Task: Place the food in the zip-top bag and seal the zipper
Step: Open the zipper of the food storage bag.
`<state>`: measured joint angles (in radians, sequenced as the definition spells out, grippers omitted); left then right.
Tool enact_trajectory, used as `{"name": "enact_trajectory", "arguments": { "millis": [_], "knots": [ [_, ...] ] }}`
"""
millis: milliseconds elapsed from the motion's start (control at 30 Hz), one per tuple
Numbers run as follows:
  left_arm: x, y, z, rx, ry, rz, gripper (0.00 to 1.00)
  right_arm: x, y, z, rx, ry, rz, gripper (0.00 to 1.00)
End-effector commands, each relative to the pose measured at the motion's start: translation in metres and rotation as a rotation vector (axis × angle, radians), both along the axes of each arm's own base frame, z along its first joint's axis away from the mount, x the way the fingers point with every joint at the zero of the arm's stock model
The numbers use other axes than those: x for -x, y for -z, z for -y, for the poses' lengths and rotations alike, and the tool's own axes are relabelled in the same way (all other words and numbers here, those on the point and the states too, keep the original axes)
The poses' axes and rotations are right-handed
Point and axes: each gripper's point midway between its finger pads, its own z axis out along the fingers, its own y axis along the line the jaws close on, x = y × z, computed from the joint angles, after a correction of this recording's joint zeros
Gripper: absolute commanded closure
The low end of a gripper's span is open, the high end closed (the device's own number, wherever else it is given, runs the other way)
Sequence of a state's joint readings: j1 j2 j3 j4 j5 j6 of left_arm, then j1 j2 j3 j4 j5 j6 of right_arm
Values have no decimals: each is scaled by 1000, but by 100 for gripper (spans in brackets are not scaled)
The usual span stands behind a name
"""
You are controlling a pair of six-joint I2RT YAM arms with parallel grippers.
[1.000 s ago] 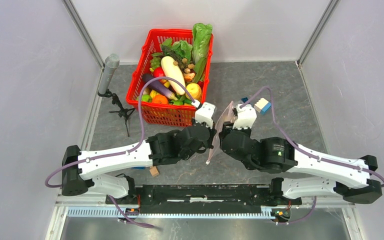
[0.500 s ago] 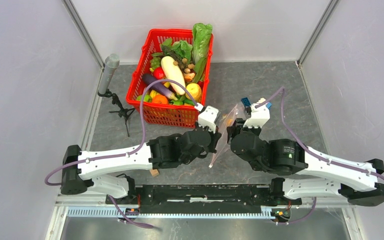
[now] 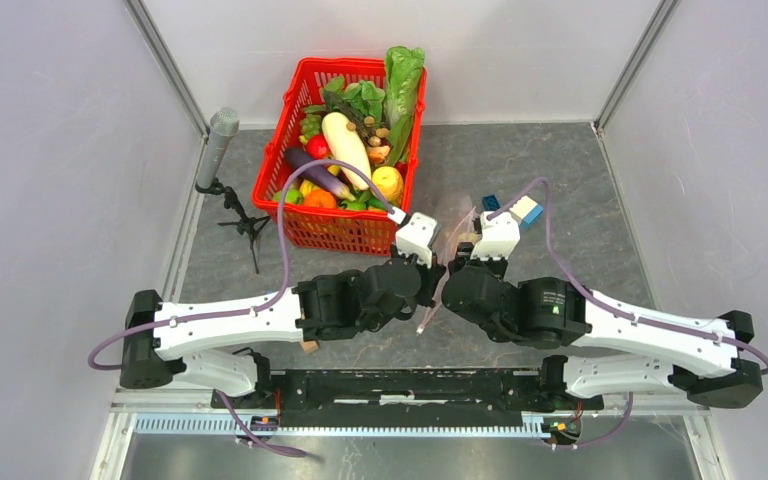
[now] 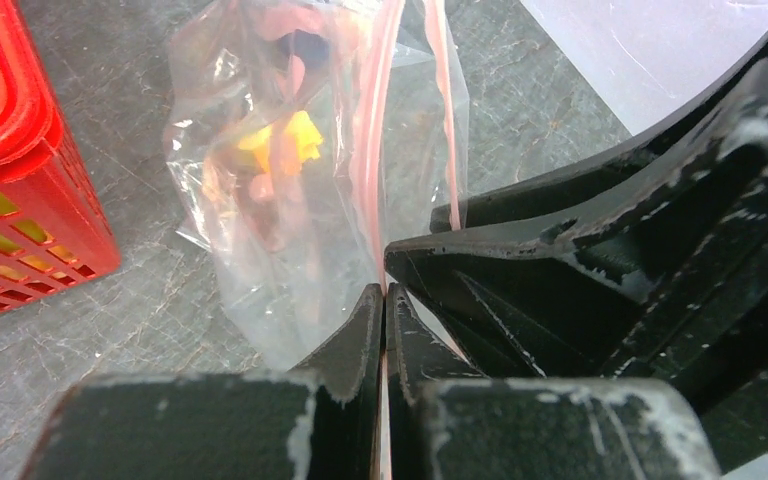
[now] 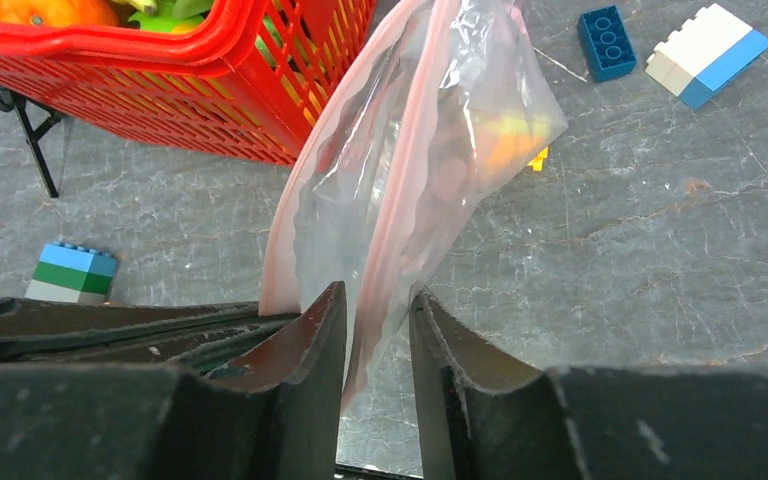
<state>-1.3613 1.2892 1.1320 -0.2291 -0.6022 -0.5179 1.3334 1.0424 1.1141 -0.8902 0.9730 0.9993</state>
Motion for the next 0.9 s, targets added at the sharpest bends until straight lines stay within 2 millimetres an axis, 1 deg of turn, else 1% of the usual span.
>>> {"name": "enact_trajectory", "arguments": {
  "millis": [0,133,300,367,400,433,467,533,633,700,733,800,867],
  "knots": [
    [-9,-28,-10,74,-70,51,98,4,16,0,31,3,-41,67],
    [-13,-25,-16,46,-104,63,98,7,27,1,53,3,-67,69],
    [-16,-19,-19,22,-121,63,98,8,30,7,26,8,-61,83],
    [-18,-18,-22,21,-130,65,98,7,30,15,10,25,-48,88],
    [-19,-18,-23,23,-131,64,98,7,30,18,-5,34,-41,93],
    [-20,-19,-26,24,-137,65,98,7,27,23,-27,41,-25,99],
    [-23,-18,-29,23,-143,64,98,6,25,28,-40,48,-13,100],
    [-28,-18,-36,14,-154,61,98,5,15,41,-64,69,22,100],
    [-36,-13,-46,-4,-140,46,98,5,0,63,-21,100,47,100],
    [-42,-11,-52,-8,-140,32,98,5,-11,70,29,97,49,100],
    [-43,-11,-53,-15,-128,32,98,5,-13,70,64,87,47,100],
    [-45,-12,-53,-26,-109,25,98,6,-19,71,127,77,37,100],
    [-47,-7,-46,-56,-71,3,98,6,-24,69,202,53,28,100]
  ]
}}
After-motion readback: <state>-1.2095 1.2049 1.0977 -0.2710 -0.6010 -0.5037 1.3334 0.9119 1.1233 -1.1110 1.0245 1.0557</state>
